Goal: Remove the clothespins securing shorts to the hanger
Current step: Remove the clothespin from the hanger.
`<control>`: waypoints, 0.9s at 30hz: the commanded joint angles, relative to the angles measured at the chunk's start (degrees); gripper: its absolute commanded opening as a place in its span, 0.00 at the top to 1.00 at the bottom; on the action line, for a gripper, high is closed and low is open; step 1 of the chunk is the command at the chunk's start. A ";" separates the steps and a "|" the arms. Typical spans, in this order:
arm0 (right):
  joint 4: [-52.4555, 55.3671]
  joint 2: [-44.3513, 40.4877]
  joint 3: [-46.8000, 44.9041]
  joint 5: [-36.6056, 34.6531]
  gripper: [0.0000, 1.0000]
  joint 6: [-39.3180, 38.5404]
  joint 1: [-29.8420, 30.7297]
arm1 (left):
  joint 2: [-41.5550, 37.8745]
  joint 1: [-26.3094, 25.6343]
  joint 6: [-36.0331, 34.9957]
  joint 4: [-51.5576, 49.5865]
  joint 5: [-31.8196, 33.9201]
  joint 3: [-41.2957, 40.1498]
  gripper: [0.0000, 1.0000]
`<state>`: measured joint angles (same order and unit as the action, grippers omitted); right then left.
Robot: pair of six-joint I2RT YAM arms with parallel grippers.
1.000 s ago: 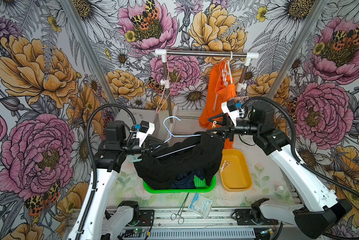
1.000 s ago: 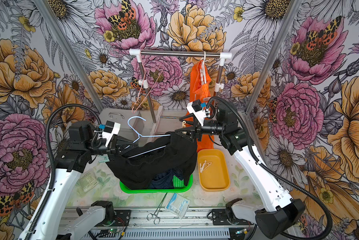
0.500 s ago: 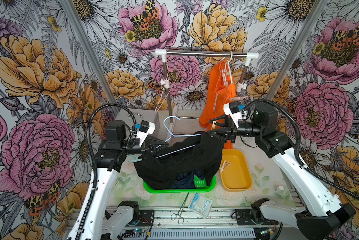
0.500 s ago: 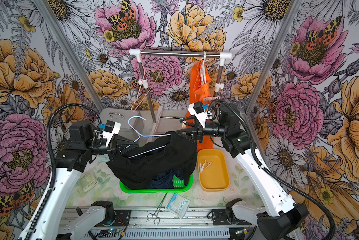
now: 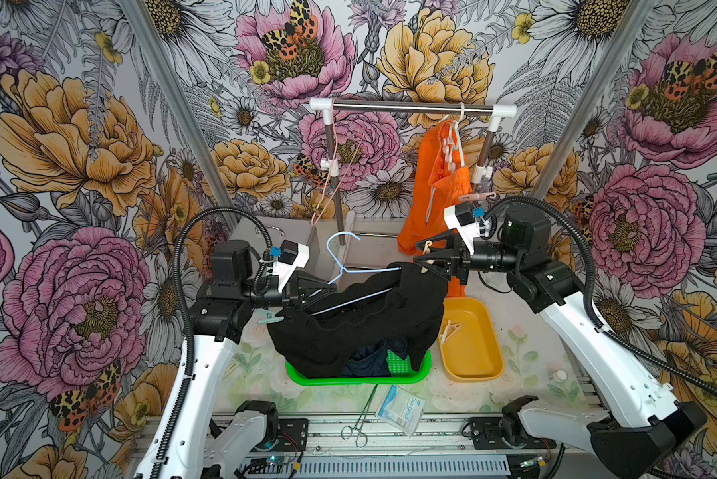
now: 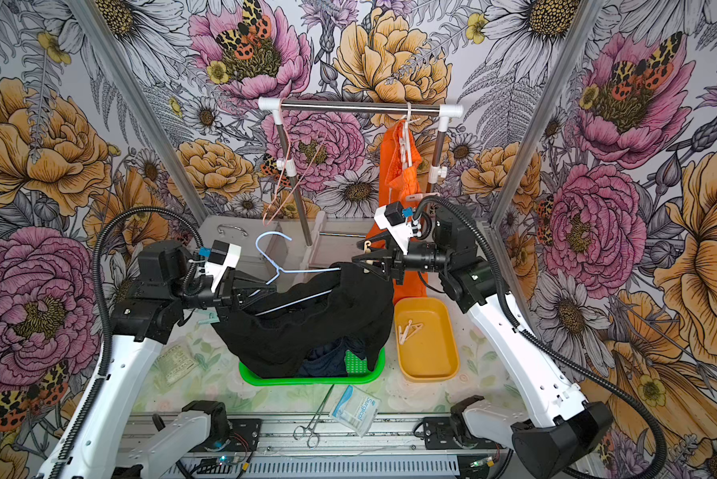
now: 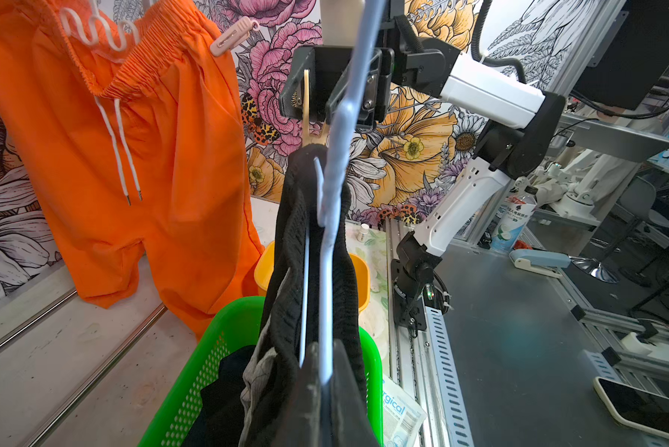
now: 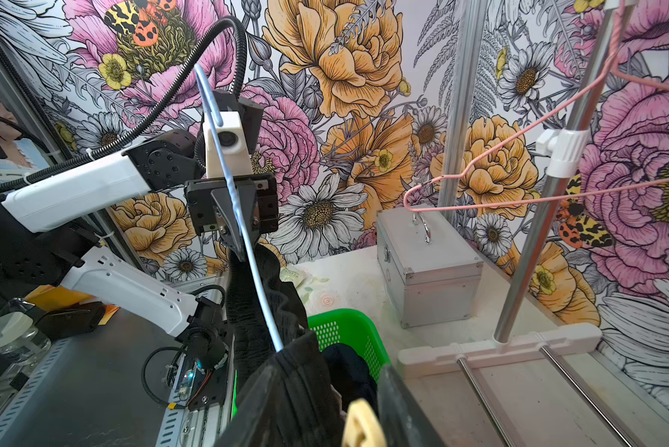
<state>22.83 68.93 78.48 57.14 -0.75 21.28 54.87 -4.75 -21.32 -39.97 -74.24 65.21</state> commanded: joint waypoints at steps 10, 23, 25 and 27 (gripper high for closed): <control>-1.45 0.06 1.15 0.86 0.62 -0.21 -0.27 | -0.20 -0.56 0.42 2.70 -3.49 -0.14 1.00; -1.40 0.46 1.46 0.86 0.85 0.16 -0.27 | 0.06 -1.05 0.71 2.70 -2.89 -0.78 1.00; -1.47 0.46 1.51 0.88 0.87 0.14 -0.26 | 0.14 -1.05 0.67 2.70 -2.68 -0.87 1.00; -1.38 0.42 1.55 0.78 0.88 0.27 -0.27 | 0.09 -1.05 0.67 2.61 -2.21 -1.09 1.00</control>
<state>22.83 69.10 78.50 57.30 -0.73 21.28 55.09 -5.41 -20.93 -39.94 -74.48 64.55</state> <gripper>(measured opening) 0.200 0.054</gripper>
